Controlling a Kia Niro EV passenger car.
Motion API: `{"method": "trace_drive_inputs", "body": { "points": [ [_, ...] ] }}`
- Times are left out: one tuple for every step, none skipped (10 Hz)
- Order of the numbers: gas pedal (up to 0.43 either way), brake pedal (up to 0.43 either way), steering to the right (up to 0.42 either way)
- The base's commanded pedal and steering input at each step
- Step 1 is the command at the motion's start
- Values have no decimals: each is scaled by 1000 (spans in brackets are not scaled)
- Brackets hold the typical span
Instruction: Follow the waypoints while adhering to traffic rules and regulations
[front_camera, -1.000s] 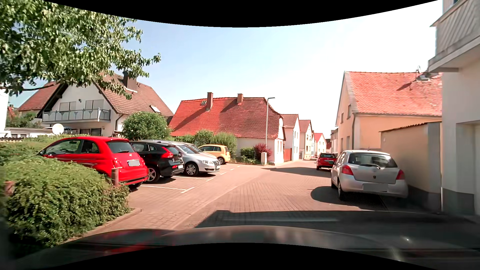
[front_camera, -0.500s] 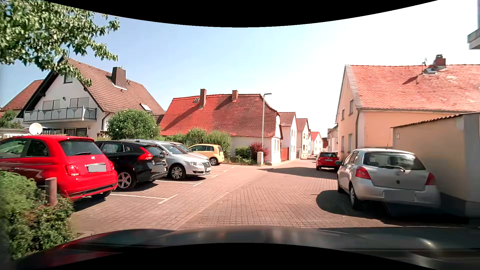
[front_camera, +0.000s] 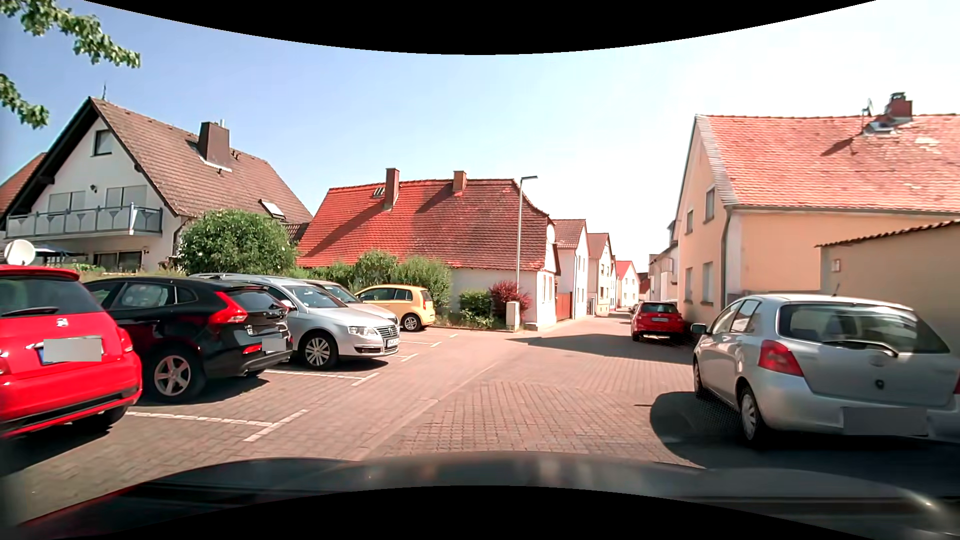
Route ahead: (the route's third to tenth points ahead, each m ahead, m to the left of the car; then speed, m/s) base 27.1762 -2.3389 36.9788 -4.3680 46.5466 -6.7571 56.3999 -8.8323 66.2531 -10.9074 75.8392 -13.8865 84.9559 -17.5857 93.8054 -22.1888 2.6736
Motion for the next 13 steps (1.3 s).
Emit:
{"method": "trace_drive_inputs", "body": {
  "points": [
    [0, 0, 53],
    [0, 0, 53],
    [0, 0, 55],
    [0, 0, 56],
    [0, 0, 58],
    [0, 0, 60],
    [0, 0, 64],
    [0, 0, 67],
    [0, 0, 71],
    [0, 0, 76],
    [0, 0, 80],
    [0, 0, 84],
    [0, 0, 90]
  ]
}}
